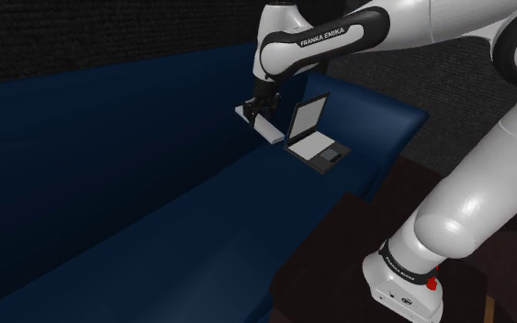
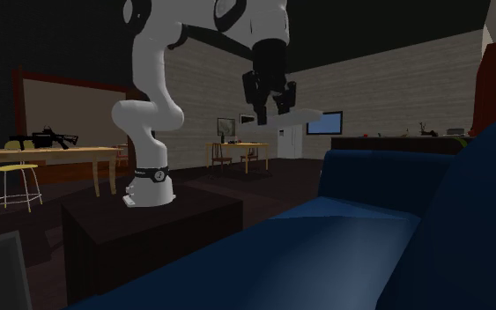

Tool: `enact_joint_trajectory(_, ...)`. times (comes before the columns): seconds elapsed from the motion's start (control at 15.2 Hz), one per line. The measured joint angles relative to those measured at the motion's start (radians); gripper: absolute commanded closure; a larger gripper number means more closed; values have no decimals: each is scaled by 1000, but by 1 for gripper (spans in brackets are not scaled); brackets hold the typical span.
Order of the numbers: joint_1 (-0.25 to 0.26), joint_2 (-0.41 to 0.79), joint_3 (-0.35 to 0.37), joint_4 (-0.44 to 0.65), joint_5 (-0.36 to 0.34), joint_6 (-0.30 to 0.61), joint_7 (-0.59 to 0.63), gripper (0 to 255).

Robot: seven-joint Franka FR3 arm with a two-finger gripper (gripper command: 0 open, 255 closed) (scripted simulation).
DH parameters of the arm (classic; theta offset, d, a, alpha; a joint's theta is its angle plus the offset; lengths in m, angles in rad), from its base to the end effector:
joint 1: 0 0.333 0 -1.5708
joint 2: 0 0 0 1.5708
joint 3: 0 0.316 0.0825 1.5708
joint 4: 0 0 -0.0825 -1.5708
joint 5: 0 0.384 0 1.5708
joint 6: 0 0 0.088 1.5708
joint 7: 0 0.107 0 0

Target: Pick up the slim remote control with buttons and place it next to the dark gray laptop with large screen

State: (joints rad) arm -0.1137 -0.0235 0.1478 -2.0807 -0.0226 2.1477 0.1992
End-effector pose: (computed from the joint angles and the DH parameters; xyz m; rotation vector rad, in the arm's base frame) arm 0.5501 0.0182 0.4455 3.1168 -0.2397 0.1443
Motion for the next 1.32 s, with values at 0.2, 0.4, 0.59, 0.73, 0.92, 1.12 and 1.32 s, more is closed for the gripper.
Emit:
enact_joint_trajectory(0.2, -31, -50, -35, -61, 12, 12, -73, 255)
enact_joint_trajectory(0.4, -54, -103, -66, -121, 21, 20, -131, 255)
enact_joint_trajectory(0.59, -89, -165, -115, -186, 26, 24, -217, 255)
enact_joint_trajectory(0.73, -107, -194, -142, -212, 25, 21, -262, 255)
enact_joint_trajectory(0.92, -140, -232, -192, -255, 19, 26, -341, 255)
enact_joint_trajectory(1.12, -171, -255, -241, -270, 11, 17, -414, 255)
enact_joint_trajectory(1.32, -202, -269, -290, -286, 1, 20, -488, 255)
